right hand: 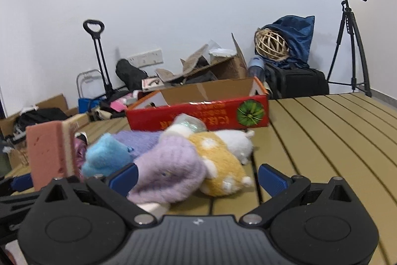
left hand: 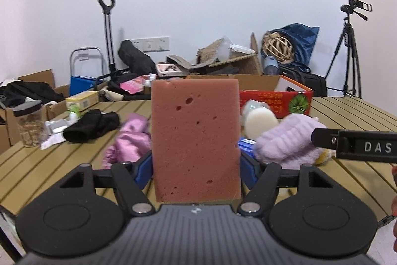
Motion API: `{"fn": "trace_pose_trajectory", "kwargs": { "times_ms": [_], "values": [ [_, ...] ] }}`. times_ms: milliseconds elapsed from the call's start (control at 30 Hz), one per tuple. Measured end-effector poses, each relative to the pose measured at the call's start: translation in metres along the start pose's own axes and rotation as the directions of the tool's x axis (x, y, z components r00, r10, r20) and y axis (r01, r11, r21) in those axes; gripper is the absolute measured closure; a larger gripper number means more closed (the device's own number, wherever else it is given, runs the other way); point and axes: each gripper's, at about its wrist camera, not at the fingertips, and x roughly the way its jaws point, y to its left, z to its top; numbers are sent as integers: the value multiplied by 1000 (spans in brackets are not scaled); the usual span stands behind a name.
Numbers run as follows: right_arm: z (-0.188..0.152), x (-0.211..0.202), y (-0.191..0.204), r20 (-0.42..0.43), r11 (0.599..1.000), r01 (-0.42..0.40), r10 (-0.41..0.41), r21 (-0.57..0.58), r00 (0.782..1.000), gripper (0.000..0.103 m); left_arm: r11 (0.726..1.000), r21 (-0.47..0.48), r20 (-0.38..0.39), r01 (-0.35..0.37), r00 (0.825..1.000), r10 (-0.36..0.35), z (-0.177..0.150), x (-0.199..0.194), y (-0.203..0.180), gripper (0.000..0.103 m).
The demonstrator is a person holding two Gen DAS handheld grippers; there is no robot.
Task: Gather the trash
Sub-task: 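Close left tool on the pink sponge and lift it, then close right tool on the lavender fuzzy headband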
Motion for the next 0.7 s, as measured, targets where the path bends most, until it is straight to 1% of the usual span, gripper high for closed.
{"fn": "trace_pose_trajectory", "kwargs": {
  "times_ms": [100, 267, 333, 500, 567, 633, 700],
  "values": [
    [0, 9, 4, 12, 1000, -21, 21, 17, 1000, 3, 1000, -19, 4, -16, 1000, 16, 2, -4, 14, 32],
    [-1, 23, 13, 8, 1000, -14, 14, -3, 1000, 13, 998, -48, -5, -33, 999, 33, 4, -5, 34, 32],
    [-1, 28, 17, 5, 1000, -20, 20, -14, 1000, 21, 997, -62, -14, -41, 999, 41, 4, -4, 39, 32],
    [-1, 37, 22, -5, 998, -35, 35, -49, 999, 32, 997, -68, -17, -41, 999, 40, 4, -4, 42, 32],
    [-3, 37, 24, -2, 996, -35, 35, -77, 999, 40, 997, -65, -17, -43, 999, 42, 4, -4, 41, 32],
    [-3, 37, 25, -2, 995, -36, 36, -93, 999, 56, 997, -61, -19, -39, 999, 38, 3, -4, 39, 32],
    [-4, 35, 26, -1, 994, -22, 23, -108, 1000, 65, 998, -58, -19, -35, 999, 34, 2, -4, 36, 32]
  ]
}}
